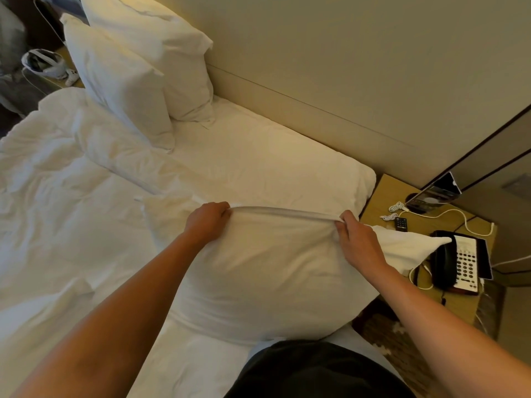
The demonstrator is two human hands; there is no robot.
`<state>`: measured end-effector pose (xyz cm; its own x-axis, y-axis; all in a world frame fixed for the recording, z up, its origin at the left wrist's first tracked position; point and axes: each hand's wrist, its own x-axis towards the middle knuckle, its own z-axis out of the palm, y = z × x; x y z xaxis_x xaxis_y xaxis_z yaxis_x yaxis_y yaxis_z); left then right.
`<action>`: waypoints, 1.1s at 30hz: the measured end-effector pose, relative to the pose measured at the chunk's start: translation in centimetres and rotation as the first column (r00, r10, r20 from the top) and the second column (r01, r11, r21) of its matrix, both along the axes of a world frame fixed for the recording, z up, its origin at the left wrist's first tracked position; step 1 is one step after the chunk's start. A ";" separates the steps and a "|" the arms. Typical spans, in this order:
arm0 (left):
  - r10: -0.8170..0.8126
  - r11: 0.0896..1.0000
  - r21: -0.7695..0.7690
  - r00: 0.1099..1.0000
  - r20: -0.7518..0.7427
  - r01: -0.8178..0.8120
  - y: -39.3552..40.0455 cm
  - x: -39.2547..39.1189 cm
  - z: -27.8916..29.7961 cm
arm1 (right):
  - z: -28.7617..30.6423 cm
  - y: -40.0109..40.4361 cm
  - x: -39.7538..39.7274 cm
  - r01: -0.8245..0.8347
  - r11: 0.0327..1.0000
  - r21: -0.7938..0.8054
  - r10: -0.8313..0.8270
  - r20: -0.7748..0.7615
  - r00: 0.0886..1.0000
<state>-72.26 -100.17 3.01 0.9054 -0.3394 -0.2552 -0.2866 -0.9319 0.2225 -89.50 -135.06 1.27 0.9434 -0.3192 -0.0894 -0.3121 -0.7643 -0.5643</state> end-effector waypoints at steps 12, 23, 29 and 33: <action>0.042 0.999 0.025 0.999 -0.029 -0.042 1.6 -0.5 1.1 | -0.8 0.0 -0.4 0.014 0.997 0.081 -0.004 -0.120 0.993; 0.149 0.930 -0.342 0.988 0.029 -0.130 1.9 0.2 7.3 | 4.9 0.2 1.1 0.069 0.992 0.103 -0.082 0.136 0.987; 0.194 0.903 -0.415 0.968 0.159 -0.113 2.2 2.2 13.6 | 11.0 0.6 4.0 0.057 0.997 0.059 -0.071 0.265 0.962; 0.217 0.892 -0.446 0.934 0.283 -0.073 1.7 3.9 18.4 | 15.9 0.5 6.4 0.064 0.997 0.041 -0.075 0.386 0.920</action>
<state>-68.34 -98.48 21.40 0.9597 -0.2069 0.1904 -0.2775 -0.8057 0.5233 -83.12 -134.59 17.13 0.8818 -0.3878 0.2685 -0.1172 -0.7315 -0.6717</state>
